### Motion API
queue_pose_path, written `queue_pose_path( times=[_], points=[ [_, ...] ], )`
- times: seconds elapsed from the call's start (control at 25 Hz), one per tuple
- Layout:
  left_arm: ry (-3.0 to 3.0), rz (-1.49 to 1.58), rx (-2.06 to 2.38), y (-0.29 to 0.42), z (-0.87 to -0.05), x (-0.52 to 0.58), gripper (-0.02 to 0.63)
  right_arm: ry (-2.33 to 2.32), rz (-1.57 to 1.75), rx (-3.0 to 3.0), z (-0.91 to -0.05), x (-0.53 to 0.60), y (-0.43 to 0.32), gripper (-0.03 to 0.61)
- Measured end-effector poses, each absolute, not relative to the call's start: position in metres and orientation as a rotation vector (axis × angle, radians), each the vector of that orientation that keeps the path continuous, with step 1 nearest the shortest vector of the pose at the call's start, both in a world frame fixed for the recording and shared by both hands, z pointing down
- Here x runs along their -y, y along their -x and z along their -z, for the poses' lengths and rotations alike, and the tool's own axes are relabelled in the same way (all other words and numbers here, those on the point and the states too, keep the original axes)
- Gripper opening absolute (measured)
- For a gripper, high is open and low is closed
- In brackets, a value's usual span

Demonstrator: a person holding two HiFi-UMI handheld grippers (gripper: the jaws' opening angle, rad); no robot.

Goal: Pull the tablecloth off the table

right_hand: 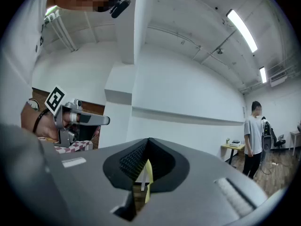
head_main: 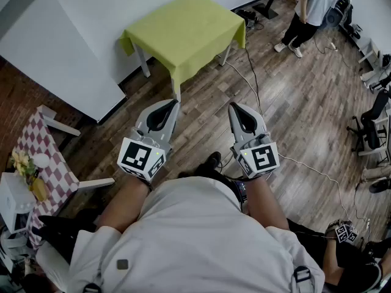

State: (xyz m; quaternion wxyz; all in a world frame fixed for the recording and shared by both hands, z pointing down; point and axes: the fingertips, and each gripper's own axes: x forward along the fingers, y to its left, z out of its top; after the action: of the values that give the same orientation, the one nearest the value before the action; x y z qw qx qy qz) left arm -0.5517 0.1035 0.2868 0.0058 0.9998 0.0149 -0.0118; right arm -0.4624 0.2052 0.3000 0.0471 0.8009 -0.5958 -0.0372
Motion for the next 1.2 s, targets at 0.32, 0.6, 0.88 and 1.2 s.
queue_pose_path(
  times=[0.32, 0.6, 0.88, 1.2],
  points=[
    [-3.131, 0.015, -0.047, 0.525, -0.291, -0.103, 0.002, -2.446, 0.114, 1.817, -0.301, -0.21, 0.434, 0.009],
    [-3.127, -0.024, -0.055, 0.471, -0.3, -0.101, 0.003, -2.452, 0.091, 1.825, -0.311, -0.212, 0.384, 0.011],
    [-3.114, -0.07, -0.082, 0.382, -0.319, -0.109, 0.003, -2.427, 0.037, 1.852, -0.332, -0.222, 0.305, 0.011],
    [-3.027, -0.103, -0.005, 0.288, -0.332, -0.106, 0.003, -2.359, -0.012, 1.931, -0.335, -0.229, 0.221, 0.011]
  ],
)
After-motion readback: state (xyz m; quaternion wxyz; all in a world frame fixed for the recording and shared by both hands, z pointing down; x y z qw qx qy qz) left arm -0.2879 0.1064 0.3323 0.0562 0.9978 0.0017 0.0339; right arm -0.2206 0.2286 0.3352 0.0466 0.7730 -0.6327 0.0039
